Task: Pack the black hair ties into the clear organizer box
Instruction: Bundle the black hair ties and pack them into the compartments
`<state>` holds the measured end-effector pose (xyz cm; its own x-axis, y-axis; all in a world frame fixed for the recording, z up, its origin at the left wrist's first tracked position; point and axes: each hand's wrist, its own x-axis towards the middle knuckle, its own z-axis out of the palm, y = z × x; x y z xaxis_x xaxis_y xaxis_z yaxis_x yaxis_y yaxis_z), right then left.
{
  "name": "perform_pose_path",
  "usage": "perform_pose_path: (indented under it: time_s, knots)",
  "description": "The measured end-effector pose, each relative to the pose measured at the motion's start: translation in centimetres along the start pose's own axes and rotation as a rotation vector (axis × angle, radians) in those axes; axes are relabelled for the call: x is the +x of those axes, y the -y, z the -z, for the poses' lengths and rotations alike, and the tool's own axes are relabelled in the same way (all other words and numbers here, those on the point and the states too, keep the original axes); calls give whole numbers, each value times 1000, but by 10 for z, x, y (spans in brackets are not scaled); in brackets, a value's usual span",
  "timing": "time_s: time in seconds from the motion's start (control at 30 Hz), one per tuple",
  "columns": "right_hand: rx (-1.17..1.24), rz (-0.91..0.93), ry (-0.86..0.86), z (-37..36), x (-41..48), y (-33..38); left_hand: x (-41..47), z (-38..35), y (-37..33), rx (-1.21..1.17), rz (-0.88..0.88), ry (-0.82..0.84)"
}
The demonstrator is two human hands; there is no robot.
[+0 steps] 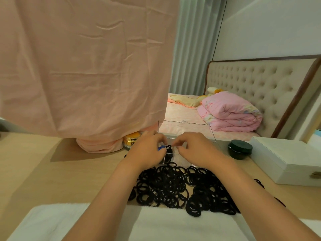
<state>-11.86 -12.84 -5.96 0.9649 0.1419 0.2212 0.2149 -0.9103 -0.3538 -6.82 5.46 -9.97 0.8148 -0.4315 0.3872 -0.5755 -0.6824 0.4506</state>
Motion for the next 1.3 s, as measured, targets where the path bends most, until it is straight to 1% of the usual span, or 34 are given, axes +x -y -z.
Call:
perform_pose_path:
  time_s: [0.07,0.13,0.23,0.33,0.5,0.67,0.8,0.93,1.03,1.1,1.23,1.3]
  knots:
    - [-15,0,109,0,-14,5,-7,9,-6,8,-4,52]
    - [-70,-2,194,-4,-24,9,-15,14,-12,25,0,180]
    - [-161,-86,250,-11,-34,15,-30,16,-18,118,-1,313]
    - [-274,-160,291,-15,-42,21,-40,13,-19,188,35,383]
    - [-332,-107,305,-28,-44,26,-46,8,-17,185,58,400]
    - [-135,-92,287,-23,-40,18,-44,8,-13,85,94,340]
    - [164,-110,240,-7,-38,5,-43,12,-12,-145,143,266]
    - [337,-129,213,-1,-39,-2,-43,16,-12,-329,212,210]
    - [511,-179,240,0,-43,-5,-44,16,-12,-463,299,232]
    - [581,-200,241,4,-46,-6,-44,16,-13,-535,354,261]
    - [626,-200,223,16,-47,-8,-42,13,-12,-472,357,248]
    - [691,-177,201,23,-47,-6,-42,11,-14,-475,366,246]
